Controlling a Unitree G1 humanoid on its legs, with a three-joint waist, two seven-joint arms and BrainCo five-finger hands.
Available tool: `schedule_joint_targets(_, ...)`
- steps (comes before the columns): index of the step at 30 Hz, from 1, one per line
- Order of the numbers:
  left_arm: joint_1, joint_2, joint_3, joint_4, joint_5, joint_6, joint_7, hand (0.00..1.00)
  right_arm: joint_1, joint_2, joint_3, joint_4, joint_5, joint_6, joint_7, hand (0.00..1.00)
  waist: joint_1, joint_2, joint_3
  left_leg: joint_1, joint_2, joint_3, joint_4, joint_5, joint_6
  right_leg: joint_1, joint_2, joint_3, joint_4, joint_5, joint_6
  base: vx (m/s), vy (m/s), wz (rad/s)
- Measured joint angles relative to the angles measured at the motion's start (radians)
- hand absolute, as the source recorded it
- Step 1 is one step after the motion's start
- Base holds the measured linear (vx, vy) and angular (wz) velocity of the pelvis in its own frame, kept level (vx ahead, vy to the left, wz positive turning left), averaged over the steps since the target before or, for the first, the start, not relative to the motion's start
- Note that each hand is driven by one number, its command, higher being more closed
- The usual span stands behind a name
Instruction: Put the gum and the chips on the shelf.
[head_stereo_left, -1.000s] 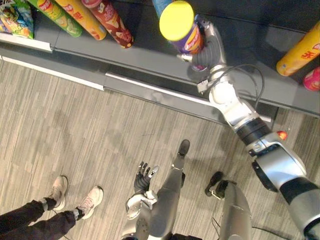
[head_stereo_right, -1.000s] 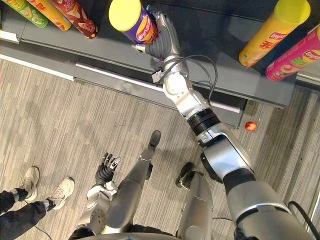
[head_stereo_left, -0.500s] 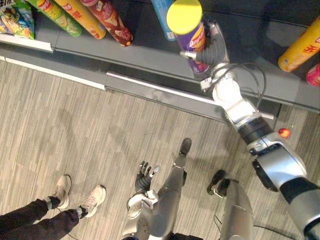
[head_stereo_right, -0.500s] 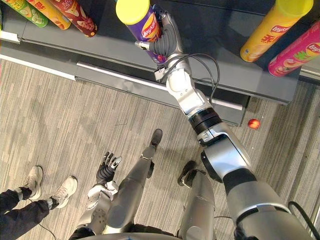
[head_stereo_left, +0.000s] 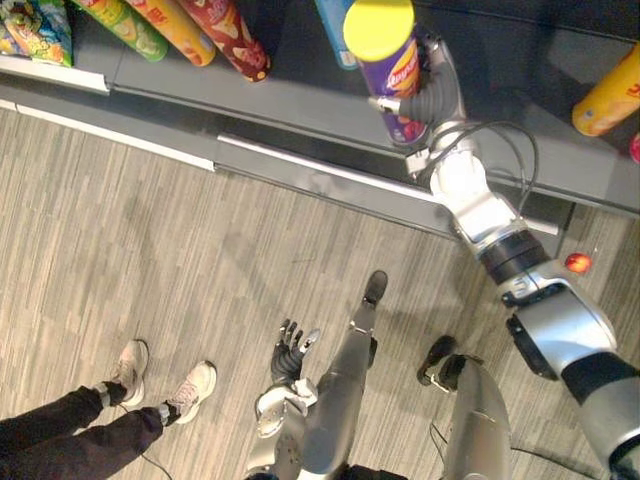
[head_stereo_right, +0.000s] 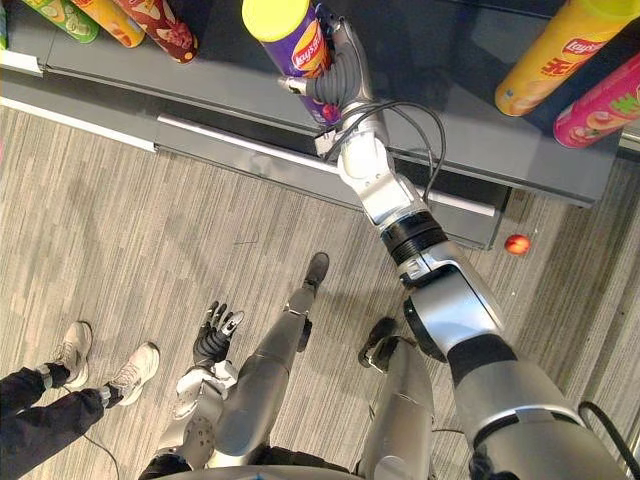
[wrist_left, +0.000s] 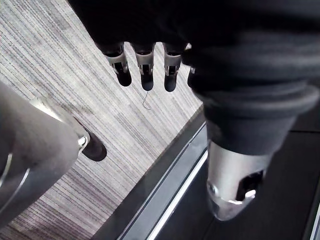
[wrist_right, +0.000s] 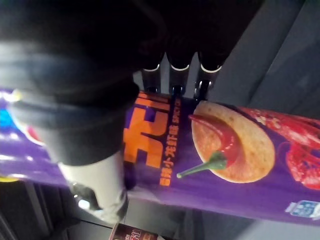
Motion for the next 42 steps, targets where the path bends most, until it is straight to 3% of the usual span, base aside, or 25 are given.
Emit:
schedule_joint_targets(19,-0.003,-0.006,-0.002,0.000,-0.001,-0.015,0.003,0.00,-0.056,-0.068,-0.003,0.020,-0.002,-0.009,-0.065,1.00,0.008,0.030,0.015,-0.068,-0.014,-0.005,0.037,-0.002,0.001,-0.061,-0.014,0.001,0.037,-0.006,-0.001,0.01,-0.011,0.01)
schedule_joint_targets(20,-0.003,-0.006,-0.002,0.000,-0.001,-0.016,0.003,0.00,-0.056,-0.071,-0.003,0.025,-0.003,-0.009,-0.066,0.00,0.009,0.030,0.016,-0.074,-0.014,-0.004,0.039,-0.001,0.001,-0.069,-0.015,0.001,0.040,-0.006,-0.001,0.00,0.000,0.00)
schedule_joint_targets(42,-0.004,-0.004,-0.012,0.001,-0.002,-0.035,-0.011,0.00,-0.081,-0.111,0.000,0.037,-0.003,-0.043,-0.088,0.00,0.026,0.042,0.021,-0.119,-0.014,0.002,0.074,-0.004,0.002,-0.110,-0.017,0.008,0.067,-0.007,-0.004,0.01,-0.006,0.00)
